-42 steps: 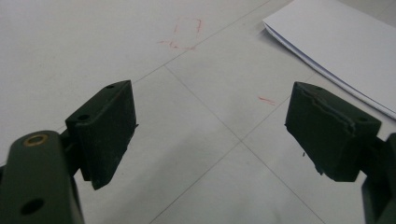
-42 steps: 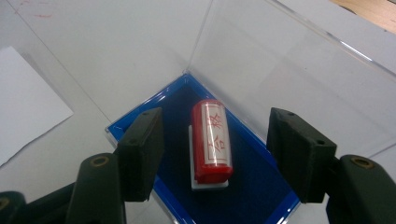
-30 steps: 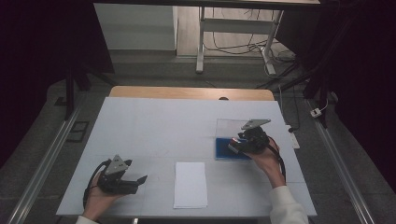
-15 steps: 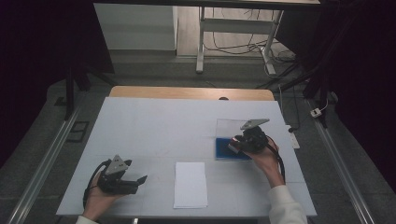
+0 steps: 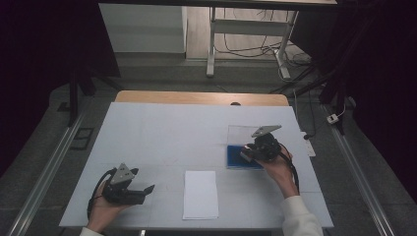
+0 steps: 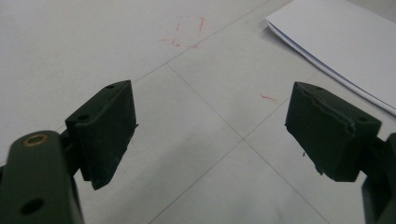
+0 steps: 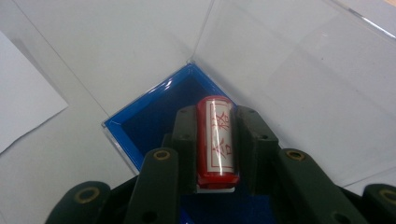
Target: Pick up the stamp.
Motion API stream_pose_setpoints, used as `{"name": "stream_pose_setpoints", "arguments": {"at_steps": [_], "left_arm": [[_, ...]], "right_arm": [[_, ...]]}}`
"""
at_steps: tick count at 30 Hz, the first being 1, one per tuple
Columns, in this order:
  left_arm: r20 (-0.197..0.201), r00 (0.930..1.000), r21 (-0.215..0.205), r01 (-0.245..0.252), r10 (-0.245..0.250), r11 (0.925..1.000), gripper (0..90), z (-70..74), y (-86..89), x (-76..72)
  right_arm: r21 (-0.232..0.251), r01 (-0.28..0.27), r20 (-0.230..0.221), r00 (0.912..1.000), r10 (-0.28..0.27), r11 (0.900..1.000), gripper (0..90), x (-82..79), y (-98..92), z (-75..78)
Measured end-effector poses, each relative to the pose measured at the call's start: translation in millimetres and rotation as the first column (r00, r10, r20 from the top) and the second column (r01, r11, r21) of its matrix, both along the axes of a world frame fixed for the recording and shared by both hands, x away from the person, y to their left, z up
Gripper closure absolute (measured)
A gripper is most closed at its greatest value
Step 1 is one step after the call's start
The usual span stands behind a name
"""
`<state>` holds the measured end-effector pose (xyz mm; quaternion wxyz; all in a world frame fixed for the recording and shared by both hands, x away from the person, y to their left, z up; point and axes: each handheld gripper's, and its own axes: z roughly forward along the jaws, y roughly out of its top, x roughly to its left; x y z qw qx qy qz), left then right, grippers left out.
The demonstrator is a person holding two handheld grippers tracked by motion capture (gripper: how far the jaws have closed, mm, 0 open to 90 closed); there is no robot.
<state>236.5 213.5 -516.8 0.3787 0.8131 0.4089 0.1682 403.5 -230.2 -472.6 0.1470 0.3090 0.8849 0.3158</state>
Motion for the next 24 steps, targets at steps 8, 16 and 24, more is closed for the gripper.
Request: {"name": "stream_pose_setpoints", "arguments": {"at_steps": [8,16,24], "left_arm": [[0.0,1.0,0.002,-0.001,0.001,1.0,16.6,-0.2,-0.1,0.3],[0.002,1.0,-0.003,0.001,-0.001,1.0,16.6,0.2,0.6,0.7],[0.001,1.0,-0.01,-0.001,0.001,1.0,16.7,0.3,1.4,1.2]], "right_arm": [[0.007,-0.001,-0.002,1.0,0.001,1.0,70.1,-0.9,-0.2,0.4],[0.06,-0.004,0.017,0.9999,0.003,0.998,70.1,-4.5,-2.4,7.1],[0.107,-0.02,0.06,0.9981,0.013,0.994,70.1,-14.6,-5.4,25.7]]}}
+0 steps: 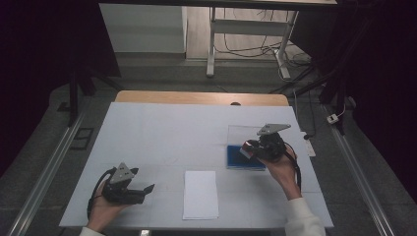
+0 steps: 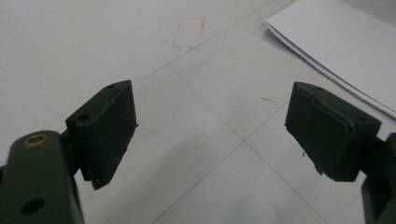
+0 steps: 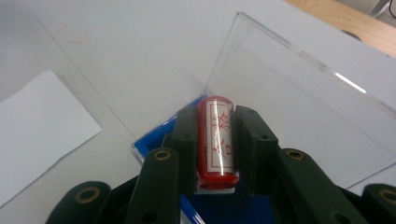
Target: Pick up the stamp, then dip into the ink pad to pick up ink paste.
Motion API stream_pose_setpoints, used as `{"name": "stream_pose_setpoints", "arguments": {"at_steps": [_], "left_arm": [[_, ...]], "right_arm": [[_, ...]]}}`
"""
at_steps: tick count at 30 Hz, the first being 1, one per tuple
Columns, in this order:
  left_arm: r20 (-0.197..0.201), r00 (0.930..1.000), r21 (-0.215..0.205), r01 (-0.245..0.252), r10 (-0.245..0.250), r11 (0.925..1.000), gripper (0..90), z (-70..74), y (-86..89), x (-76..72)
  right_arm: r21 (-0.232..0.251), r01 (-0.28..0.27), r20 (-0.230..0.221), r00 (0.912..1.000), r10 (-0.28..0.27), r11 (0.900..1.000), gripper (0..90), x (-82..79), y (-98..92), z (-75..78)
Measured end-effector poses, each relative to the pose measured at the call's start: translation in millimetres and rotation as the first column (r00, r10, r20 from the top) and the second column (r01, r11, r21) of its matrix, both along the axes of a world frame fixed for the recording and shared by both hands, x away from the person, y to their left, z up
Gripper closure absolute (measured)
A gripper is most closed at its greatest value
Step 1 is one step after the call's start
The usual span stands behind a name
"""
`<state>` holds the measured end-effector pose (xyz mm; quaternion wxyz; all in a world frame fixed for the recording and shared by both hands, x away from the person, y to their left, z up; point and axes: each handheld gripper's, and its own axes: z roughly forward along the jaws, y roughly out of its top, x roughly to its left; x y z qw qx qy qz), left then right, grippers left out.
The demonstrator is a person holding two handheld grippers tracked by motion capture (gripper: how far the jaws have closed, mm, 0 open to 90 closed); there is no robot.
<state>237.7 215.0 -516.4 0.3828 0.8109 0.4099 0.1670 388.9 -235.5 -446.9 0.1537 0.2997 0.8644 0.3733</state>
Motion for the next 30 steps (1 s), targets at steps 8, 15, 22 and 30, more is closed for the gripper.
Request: {"name": "stream_pose_setpoints", "arguments": {"at_steps": [8,15,22,30], "left_arm": [[0.001,1.0,-0.002,0.001,-0.001,1.0,16.7,0.0,0.2,-0.4],[0.0,1.0,-0.002,0.0,0.0,1.0,16.8,0.0,0.8,-0.2],[0.001,1.0,0.0,0.0,0.0,1.0,16.8,0.0,0.6,-0.4],[0.001,1.0,0.003,-0.001,0.001,1.0,16.9,-0.2,0.7,0.6]], "right_arm": [[0.025,0.006,0.019,0.9998,-0.006,1.0,70.1,-2.7,-3.8,6.9],[0.04,0.011,0.036,0.9993,-0.013,0.999,70.0,-6.3,-8.2,13.6],[0.031,0.0,0.049,0.9988,-0.001,1.0,70.0,-10.0,-9.8,19.4],[-0.016,-0.009,0.036,0.9993,0.009,1.0,70.0,-10.2,-5.9,17.6]]}}
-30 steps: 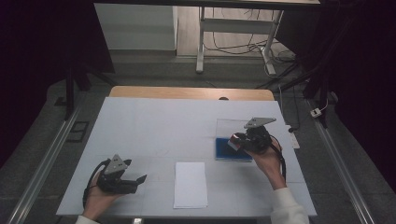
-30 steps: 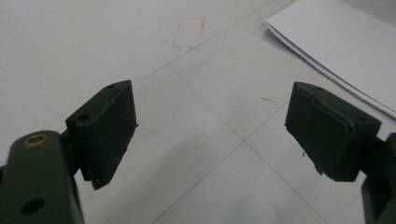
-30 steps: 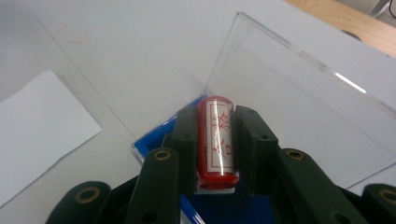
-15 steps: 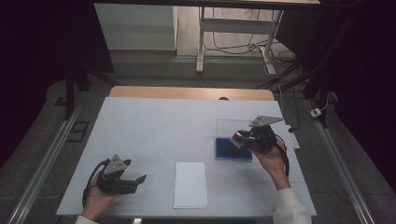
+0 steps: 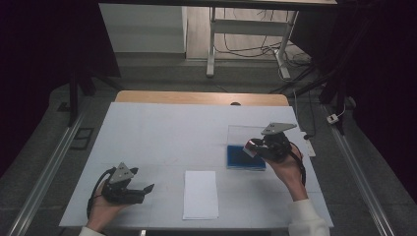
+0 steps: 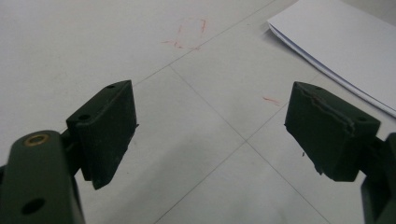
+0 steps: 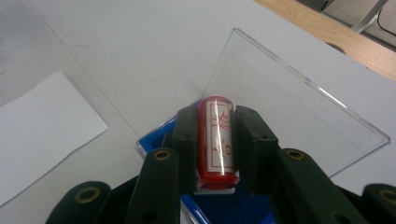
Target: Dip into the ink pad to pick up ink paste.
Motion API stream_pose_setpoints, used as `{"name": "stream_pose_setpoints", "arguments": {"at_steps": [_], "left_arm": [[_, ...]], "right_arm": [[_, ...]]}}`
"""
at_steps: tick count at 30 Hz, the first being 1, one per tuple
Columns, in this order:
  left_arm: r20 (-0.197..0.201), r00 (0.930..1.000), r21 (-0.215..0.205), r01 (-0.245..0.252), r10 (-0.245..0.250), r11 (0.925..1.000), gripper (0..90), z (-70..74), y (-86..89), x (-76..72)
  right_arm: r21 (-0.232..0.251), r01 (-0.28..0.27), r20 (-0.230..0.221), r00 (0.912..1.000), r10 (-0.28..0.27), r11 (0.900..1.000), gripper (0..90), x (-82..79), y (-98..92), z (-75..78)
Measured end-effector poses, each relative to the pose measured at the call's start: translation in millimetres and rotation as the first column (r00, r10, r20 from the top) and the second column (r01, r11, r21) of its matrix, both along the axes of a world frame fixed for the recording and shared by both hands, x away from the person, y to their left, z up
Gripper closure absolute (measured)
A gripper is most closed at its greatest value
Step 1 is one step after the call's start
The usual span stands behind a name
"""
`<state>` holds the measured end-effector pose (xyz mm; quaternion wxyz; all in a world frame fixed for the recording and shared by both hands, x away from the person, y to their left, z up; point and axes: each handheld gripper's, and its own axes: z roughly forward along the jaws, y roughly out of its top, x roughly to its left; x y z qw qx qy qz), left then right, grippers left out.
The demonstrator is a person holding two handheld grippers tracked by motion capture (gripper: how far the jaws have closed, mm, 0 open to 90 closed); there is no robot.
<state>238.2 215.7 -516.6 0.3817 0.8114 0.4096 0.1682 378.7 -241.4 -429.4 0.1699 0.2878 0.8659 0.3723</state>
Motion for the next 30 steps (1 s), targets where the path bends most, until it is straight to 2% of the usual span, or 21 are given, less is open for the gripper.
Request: {"name": "stream_pose_setpoints", "arguments": {"at_steps": [11,30], "left_arm": [[0.004,1.0,0.003,0.005,-0.005,1.0,17.1,0.5,-0.2,-1.0],[0.001,1.0,0.009,0.01,-0.01,0.9999,18.1,0.7,-1.0,-2.3]], "right_arm": [[-0.066,-0.006,-0.019,0.9998,0.004,0.998,70.0,1.9,9.6,-8.7],[-0.111,-0.009,-0.043,0.9991,0.004,0.994,70.0,7.9,15.8,-21.2]]}}
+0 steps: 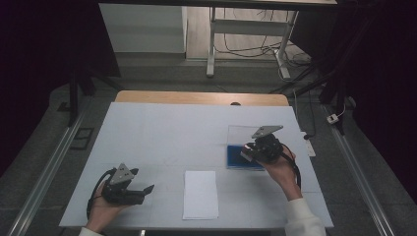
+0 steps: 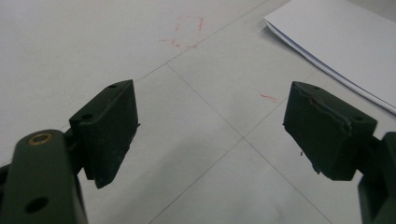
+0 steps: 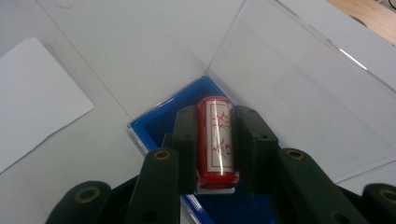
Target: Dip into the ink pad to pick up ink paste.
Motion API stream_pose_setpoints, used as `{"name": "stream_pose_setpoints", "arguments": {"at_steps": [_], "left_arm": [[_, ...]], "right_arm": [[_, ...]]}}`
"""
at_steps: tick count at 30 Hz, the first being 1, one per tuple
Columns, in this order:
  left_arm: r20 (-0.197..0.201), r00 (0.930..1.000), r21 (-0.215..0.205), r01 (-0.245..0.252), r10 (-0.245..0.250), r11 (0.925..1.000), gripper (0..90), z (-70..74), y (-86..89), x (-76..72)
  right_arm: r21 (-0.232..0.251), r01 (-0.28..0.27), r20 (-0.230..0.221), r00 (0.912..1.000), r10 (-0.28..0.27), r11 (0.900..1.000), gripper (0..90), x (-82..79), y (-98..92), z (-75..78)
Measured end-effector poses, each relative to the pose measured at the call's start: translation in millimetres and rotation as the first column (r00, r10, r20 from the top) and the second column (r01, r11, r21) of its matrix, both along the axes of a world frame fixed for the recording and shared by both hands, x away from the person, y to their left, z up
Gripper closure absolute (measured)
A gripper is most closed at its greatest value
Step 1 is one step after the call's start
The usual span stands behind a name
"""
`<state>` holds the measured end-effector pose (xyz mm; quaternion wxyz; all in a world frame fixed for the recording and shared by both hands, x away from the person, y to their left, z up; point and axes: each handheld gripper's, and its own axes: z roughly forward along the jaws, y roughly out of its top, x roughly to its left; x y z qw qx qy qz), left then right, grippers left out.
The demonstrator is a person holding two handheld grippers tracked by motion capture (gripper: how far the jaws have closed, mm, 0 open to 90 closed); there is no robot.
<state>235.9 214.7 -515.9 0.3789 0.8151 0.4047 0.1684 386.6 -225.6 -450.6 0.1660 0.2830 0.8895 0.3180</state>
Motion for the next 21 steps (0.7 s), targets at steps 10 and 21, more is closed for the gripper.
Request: {"name": "stream_pose_setpoints", "arguments": {"at_steps": [10,21], "left_arm": [[0.0,1.0,0.001,0.008,-0.008,1.0,18.1,-0.2,-0.4,-0.1],[-0.001,0.9999,0.001,0.017,-0.017,0.9999,18.5,-0.5,-0.6,-0.1]], "right_arm": [[-0.025,0.015,-0.017,0.9997,-0.015,1.0,70.0,3.9,0.1,-10.3],[-0.036,0.022,-0.017,0.9996,-0.022,0.999,70.0,6.5,1.3,-18.7]]}}
